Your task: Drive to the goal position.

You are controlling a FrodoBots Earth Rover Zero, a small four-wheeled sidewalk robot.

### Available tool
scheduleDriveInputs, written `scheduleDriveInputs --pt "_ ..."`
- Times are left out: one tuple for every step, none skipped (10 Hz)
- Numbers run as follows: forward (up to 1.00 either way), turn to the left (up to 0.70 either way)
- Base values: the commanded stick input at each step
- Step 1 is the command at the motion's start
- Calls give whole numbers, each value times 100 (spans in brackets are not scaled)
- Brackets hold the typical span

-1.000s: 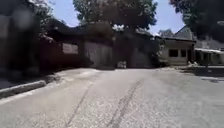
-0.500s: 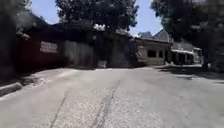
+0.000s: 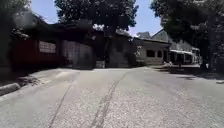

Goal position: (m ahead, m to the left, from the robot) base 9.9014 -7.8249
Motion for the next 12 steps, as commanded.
scheduleDriveInputs --pt "85 0" --pt "85 0" --pt "85 0" --pt "85 0" --pt "85 0" --pt "85 0" --pt "85 0" --pt "85 0" --pt "85 0" --pt "85 0" --pt "85 0" --pt "85 0"
